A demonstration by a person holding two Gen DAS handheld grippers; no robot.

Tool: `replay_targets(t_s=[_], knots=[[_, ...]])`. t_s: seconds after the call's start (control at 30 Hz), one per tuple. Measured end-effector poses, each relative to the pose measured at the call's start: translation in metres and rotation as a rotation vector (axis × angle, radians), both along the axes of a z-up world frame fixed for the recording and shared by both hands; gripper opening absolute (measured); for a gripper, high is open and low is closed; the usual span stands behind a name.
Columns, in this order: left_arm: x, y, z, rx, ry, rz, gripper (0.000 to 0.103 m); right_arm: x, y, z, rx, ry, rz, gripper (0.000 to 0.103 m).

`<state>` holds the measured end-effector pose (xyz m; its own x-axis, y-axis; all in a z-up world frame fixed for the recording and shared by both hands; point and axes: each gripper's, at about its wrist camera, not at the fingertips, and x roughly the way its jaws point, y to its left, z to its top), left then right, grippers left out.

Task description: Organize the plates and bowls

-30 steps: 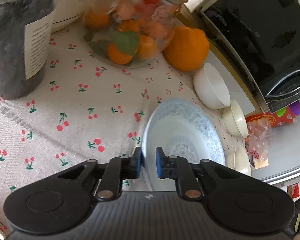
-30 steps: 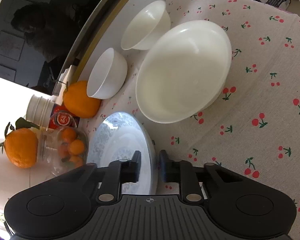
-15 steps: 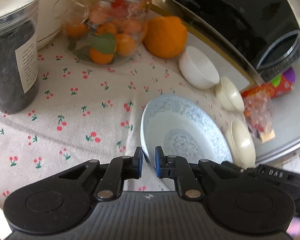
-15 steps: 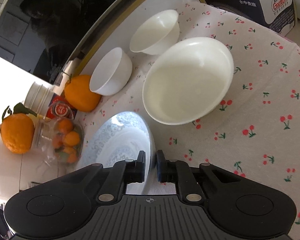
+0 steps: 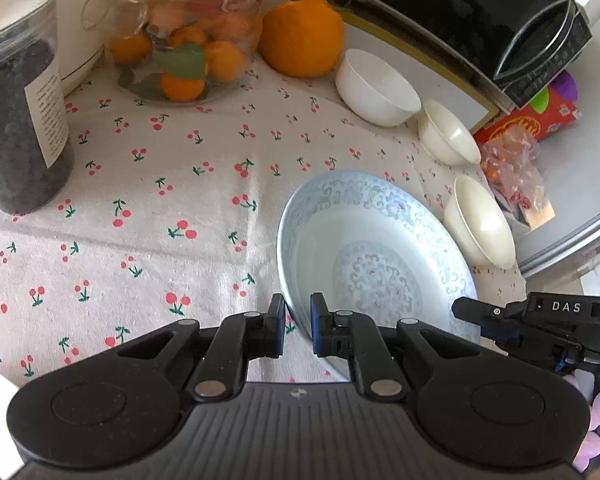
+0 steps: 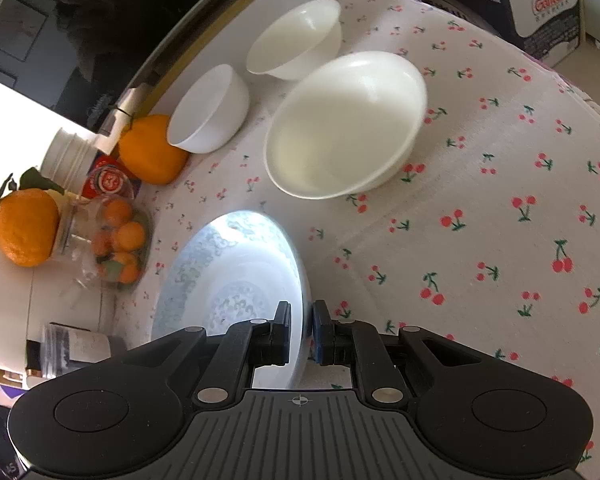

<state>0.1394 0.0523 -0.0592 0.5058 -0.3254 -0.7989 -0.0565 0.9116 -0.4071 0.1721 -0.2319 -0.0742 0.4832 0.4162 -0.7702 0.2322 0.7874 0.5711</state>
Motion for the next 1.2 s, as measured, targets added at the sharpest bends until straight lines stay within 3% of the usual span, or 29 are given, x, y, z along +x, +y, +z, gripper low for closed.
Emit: replay_targets(t_s=[0.6, 0.9, 1.0, 1.07, 1.13, 1.2], knots=[[0.001, -0.008, -0.006, 0.038, 0.016, -0.021, 0.011, 0.003, 0.002, -0.006, -0.034, 0.040, 0.000, 0.014], [-0.003, -0.012, 0.003, 0.065, 0.003, -0.038, 0.037, 0.002, 0.003, 0.001, -0.054, 0.025, 0.058, 0.021], [-0.006, -0.013, 0.006, 0.082, -0.008, -0.041, 0.051, -0.001, 0.002, 0.004, -0.057, 0.018, 0.072, 0.032], [-0.010, -0.013, 0.009, 0.095, -0.021, -0.045, 0.059, -0.004, 0.002, 0.007, -0.063, 0.009, 0.084, 0.053], [-0.013, -0.014, 0.013, 0.106, -0.036, -0.050, 0.071, -0.006, 0.002, 0.010, -0.077, -0.006, 0.099, 0.064], [-0.017, -0.013, 0.016, 0.113, -0.048, -0.052, 0.077, -0.008, 0.002, 0.015, -0.098, -0.025, 0.120, 0.069]])
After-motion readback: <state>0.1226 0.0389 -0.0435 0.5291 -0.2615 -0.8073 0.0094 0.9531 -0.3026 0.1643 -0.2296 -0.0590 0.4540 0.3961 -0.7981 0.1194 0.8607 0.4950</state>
